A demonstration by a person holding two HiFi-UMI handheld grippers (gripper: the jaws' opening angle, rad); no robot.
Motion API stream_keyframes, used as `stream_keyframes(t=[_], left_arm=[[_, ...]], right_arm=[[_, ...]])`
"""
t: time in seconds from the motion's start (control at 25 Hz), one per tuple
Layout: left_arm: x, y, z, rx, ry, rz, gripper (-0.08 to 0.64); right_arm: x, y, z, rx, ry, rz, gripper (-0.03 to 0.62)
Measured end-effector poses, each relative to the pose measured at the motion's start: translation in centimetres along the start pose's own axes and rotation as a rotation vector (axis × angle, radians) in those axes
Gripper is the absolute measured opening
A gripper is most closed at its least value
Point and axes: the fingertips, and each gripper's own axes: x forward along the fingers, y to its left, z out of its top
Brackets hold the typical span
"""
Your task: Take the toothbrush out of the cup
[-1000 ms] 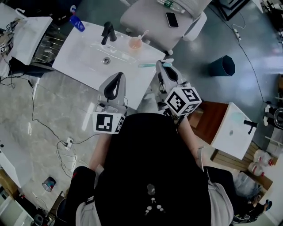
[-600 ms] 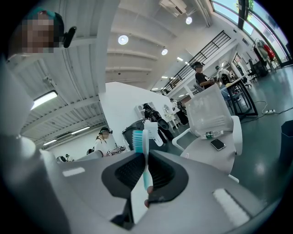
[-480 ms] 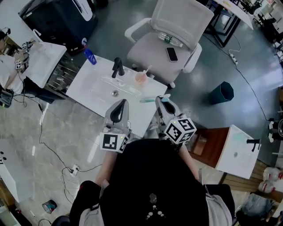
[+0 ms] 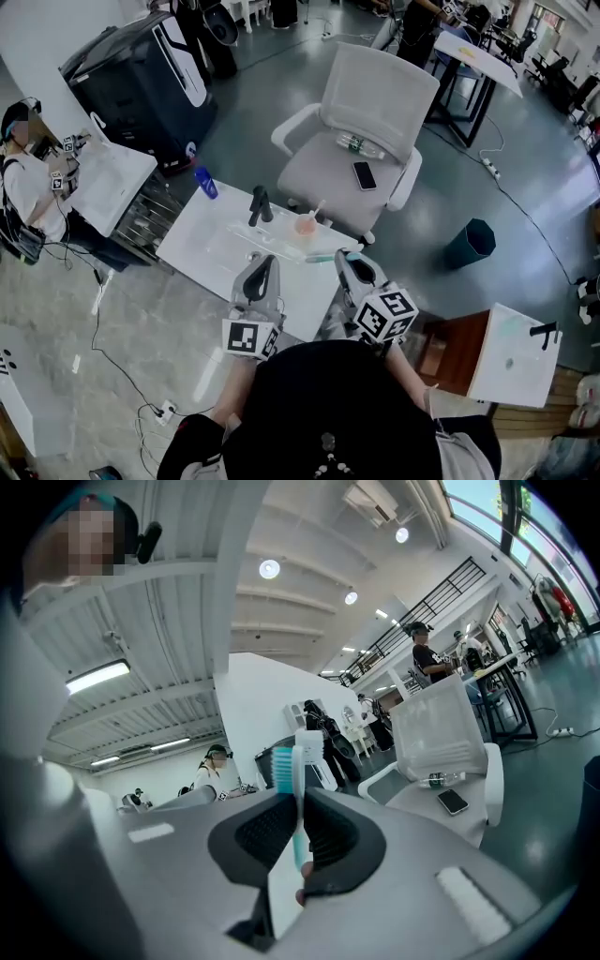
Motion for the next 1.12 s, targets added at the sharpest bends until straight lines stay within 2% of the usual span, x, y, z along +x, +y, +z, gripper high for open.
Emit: stream_keyframes(t=[0.36, 0.88, 1.12], left_arm=[[0.9, -0.1, 2.3, -0.023, -0.040, -0.021, 0.002], [0.2, -1.5, 2.1, -0.044, -0.047, -0.049, 0.002], [-0.2, -1.0, 1.4, -0.060, -0.029, -0.038, 0.002]], right_arm=[[-0.2, 1.3, 2.3, -0.051, -0.030, 0.025, 0.025], [-0.5, 2.8, 2.6, -0.068, -0.045, 0.021, 0.023], [-0.5, 3.0, 2.6, -0.072, -0.048, 0.022, 0.023]])
